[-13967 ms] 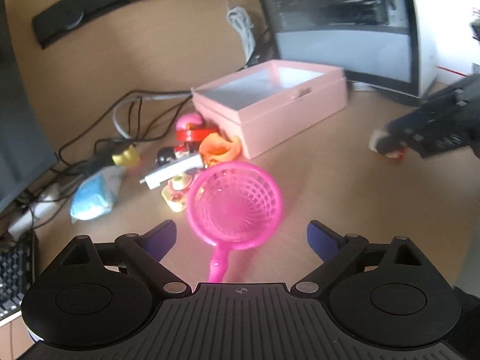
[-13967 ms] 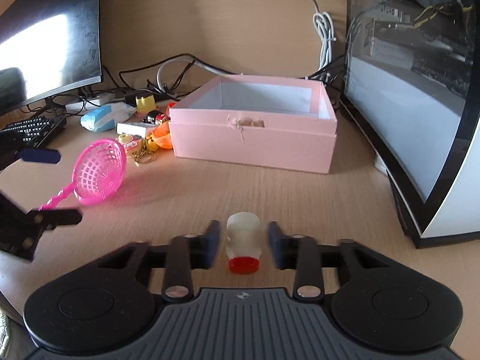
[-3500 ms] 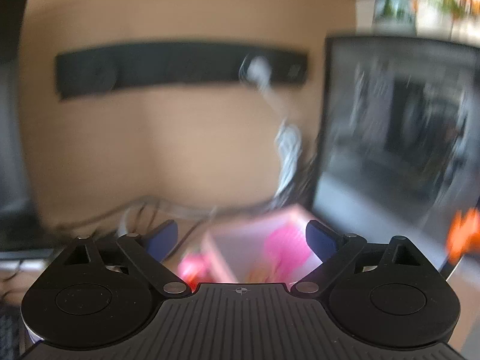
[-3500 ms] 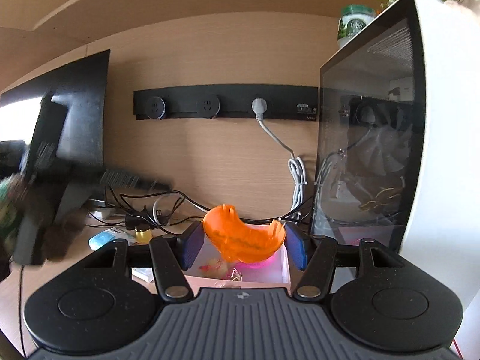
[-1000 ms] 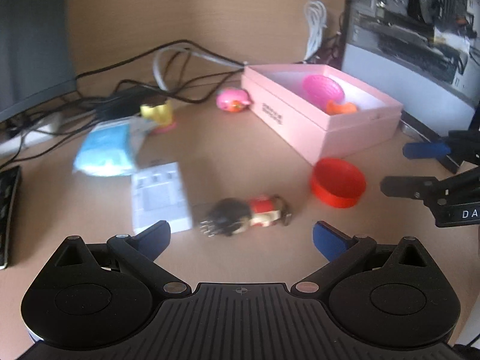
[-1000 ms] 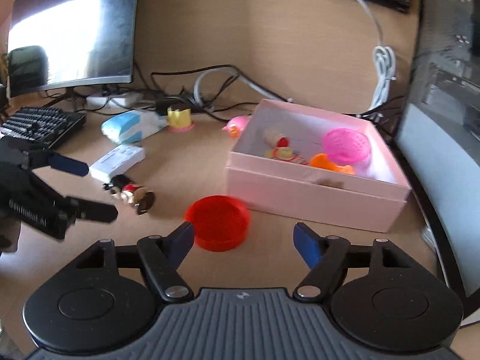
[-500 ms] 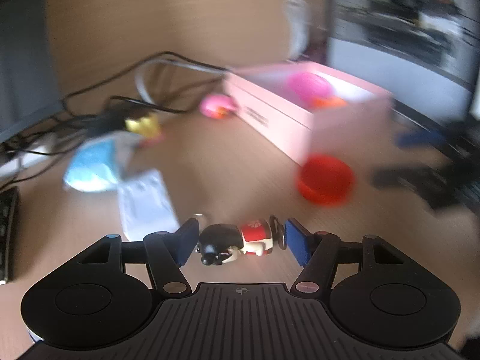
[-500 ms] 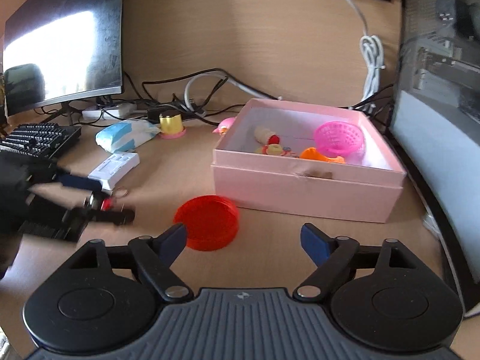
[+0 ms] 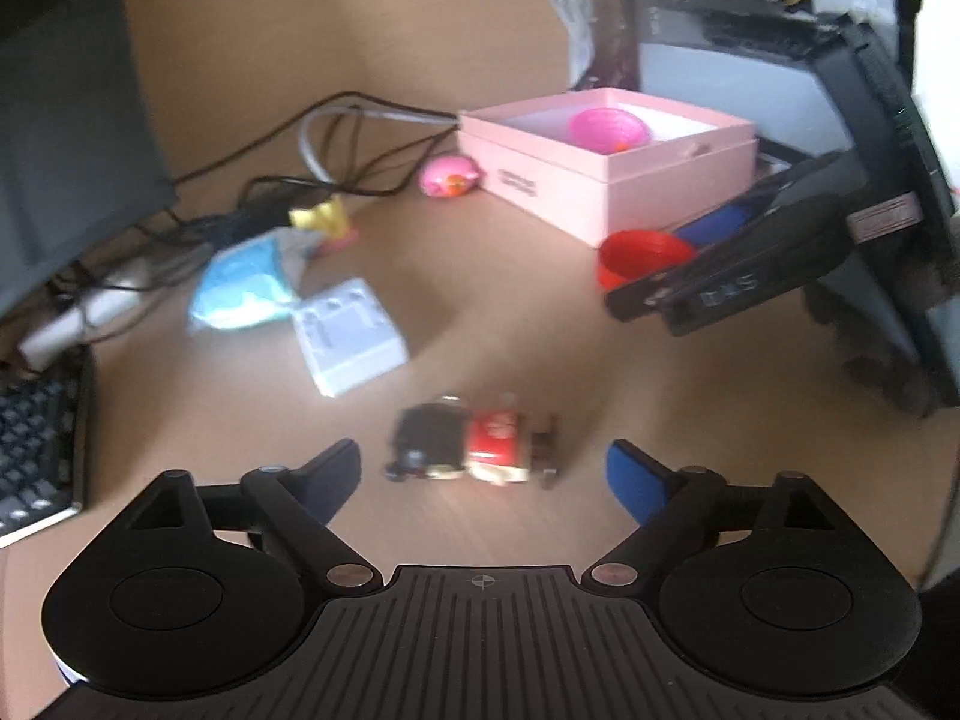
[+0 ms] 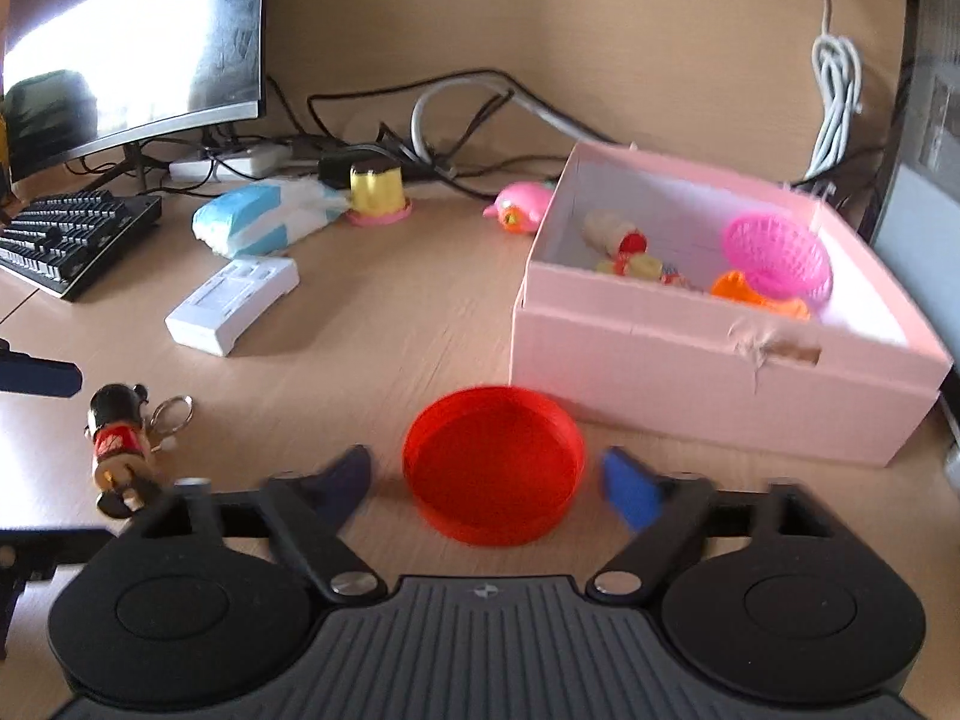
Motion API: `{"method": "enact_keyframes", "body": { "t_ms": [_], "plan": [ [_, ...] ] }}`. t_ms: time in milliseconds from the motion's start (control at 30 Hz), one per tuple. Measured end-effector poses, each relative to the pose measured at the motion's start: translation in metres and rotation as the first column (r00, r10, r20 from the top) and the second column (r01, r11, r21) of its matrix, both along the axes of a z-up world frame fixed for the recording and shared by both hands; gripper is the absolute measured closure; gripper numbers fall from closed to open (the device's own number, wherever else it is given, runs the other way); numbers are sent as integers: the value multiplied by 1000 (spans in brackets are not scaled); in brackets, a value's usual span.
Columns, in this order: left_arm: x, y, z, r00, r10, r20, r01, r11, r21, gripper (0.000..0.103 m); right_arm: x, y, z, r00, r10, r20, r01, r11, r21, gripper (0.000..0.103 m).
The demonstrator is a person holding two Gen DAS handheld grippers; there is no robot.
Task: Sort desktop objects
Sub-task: 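Grasp the black-red figure keychain with the left tool, then carry the keychain into the pink box with the left tool while the right tool carries the red lid there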
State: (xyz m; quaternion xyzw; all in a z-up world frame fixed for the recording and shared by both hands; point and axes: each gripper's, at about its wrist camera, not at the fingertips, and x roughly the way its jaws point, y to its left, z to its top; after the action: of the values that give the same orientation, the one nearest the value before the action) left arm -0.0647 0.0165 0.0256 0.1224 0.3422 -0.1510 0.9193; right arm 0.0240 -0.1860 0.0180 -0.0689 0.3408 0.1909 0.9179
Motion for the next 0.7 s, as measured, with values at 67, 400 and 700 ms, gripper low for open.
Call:
{"method": "enact_keyframes", "body": {
  "t_ms": [67,400,700],
  "plan": [
    [0,-4,-1,1000,-24,-11,24,1000,-3,8,-6,-3,2,1000,1,4,-1,1000,-9,40],
    [23,-13,-12,997,59,-53,-60,998,-32,13,-68,-41,24,998,-14,55,14,1000,3,40],
    [-7,-20,4,999,37,40,-35,999,-34,74,-122,-67,56,988,-13,155,15,1000,-12,40]
  ]
}}
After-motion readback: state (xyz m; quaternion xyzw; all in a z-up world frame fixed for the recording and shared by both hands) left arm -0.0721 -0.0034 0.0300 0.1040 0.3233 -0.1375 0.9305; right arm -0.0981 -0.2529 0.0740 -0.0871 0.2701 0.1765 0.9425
